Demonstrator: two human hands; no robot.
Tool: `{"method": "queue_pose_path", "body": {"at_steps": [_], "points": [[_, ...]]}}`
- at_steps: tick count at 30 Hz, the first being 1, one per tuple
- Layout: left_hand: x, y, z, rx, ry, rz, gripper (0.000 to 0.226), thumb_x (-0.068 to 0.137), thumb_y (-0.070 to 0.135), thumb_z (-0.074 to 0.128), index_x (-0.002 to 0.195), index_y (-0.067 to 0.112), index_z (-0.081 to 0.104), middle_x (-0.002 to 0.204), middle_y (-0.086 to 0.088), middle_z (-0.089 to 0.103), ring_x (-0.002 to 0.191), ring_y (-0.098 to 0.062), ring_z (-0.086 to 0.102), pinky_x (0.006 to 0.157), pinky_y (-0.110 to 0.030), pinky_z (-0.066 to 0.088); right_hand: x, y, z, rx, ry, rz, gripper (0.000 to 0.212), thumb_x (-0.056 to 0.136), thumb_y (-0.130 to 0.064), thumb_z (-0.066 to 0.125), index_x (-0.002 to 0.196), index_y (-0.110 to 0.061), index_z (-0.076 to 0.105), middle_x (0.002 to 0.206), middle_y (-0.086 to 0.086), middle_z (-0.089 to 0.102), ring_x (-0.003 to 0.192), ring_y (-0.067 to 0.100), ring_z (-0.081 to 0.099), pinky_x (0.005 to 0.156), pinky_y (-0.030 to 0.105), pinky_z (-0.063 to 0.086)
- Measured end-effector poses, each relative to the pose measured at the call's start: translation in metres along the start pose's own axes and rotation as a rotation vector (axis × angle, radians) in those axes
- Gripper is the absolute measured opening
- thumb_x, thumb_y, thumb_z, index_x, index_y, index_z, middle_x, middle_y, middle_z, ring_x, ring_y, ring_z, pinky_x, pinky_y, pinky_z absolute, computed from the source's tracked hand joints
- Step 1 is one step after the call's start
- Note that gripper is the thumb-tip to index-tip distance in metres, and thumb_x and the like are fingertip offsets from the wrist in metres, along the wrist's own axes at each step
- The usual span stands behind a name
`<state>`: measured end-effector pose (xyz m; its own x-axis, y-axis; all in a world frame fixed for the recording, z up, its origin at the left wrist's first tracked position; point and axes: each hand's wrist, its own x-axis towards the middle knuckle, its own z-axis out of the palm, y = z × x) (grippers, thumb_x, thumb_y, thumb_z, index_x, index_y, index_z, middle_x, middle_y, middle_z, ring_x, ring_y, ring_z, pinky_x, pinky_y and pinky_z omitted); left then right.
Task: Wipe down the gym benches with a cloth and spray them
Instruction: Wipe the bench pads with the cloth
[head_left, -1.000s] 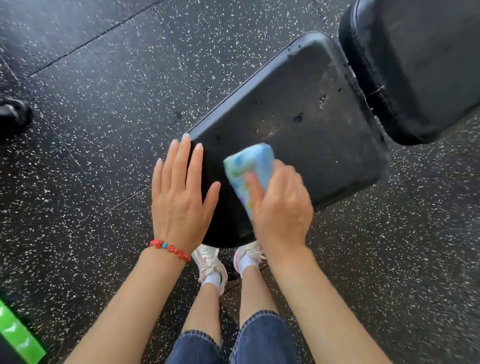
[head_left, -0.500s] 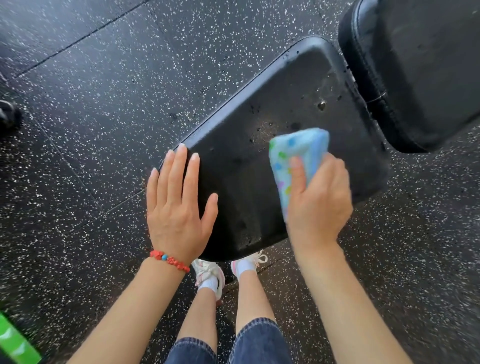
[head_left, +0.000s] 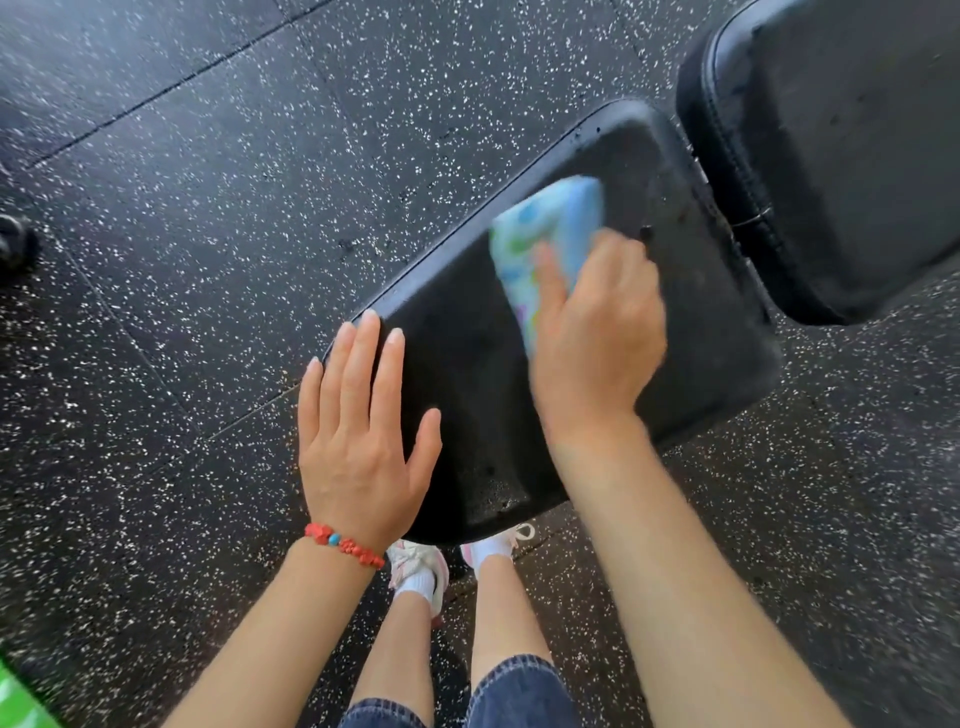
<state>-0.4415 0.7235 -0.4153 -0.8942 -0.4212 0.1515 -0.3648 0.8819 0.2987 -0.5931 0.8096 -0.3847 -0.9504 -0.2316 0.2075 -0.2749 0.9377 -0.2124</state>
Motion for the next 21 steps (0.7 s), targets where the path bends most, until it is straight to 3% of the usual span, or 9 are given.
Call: {"method": "queue_pose_path", "body": {"at_steps": [3,7,12,15,18,21], "points": [[0.0,0.0,-0.002,-0.006,-0.018,0.004,0.052,0.094,0.032,0.038,0.134,0.0,0.039,0.144,-0.017,0.032,0.134,-0.032,0.03,0.111,-0.047,0.023,-0.036,-0.022,-0.005,0.026,-0.083,-0.205,0.039,0.089,-0.04,0.05,0.084,-0.004,0.063,0.067,0.009,0.057,0.058,0.026,0.053,0.049,0.035,0.04],[0.002,0.001,-0.003,0.013,-0.051,0.0,0.053,0.093,0.032,0.038,0.136,0.001,0.036,0.144,-0.021,0.036,0.135,-0.032,0.028,0.112,-0.044,0.018,-0.003,-0.003,0.0,0.051,-0.042,-0.34,0.038,0.089,-0.037,0.051,0.078,-0.003,0.062,0.065,0.012,0.056,0.057,0.028,0.054,0.048,0.036,0.043],[0.002,0.002,-0.003,0.016,-0.051,-0.007,0.053,0.092,0.031,0.039,0.136,0.002,0.036,0.143,-0.021,0.037,0.135,-0.032,0.028,0.112,-0.043,0.016,0.061,0.012,0.01,0.046,-0.048,-0.039,0.047,0.092,-0.043,0.043,0.093,0.001,0.057,0.091,0.02,0.061,0.086,0.035,0.057,0.068,0.042,0.038],[0.002,0.002,-0.005,0.024,-0.068,-0.014,0.053,0.092,0.031,0.04,0.136,0.002,0.036,0.143,-0.022,0.037,0.135,-0.032,0.027,0.112,-0.043,0.015,0.036,0.01,0.006,0.065,0.01,-0.085,0.042,0.09,-0.039,0.05,0.09,0.001,0.06,0.081,0.017,0.061,0.075,0.033,0.058,0.059,0.039,0.041],[0.004,0.006,-0.008,0.037,-0.087,-0.022,0.052,0.092,0.029,0.04,0.135,0.0,0.037,0.143,-0.023,0.037,0.135,-0.033,0.027,0.112,-0.045,0.017,-0.014,0.011,-0.008,0.07,-0.048,-0.275,0.038,0.089,-0.037,0.051,0.088,-0.001,0.063,0.069,0.012,0.057,0.06,0.028,0.054,0.051,0.034,0.041],[0.008,0.013,-0.011,0.038,-0.068,-0.01,0.052,0.092,0.027,0.041,0.134,-0.002,0.038,0.143,-0.024,0.037,0.135,-0.034,0.027,0.112,-0.046,0.017,-0.01,0.024,-0.01,0.076,-0.056,-0.408,0.037,0.088,-0.037,0.054,0.08,-0.002,0.063,0.063,0.01,0.055,0.055,0.025,0.053,0.048,0.033,0.041]]}}
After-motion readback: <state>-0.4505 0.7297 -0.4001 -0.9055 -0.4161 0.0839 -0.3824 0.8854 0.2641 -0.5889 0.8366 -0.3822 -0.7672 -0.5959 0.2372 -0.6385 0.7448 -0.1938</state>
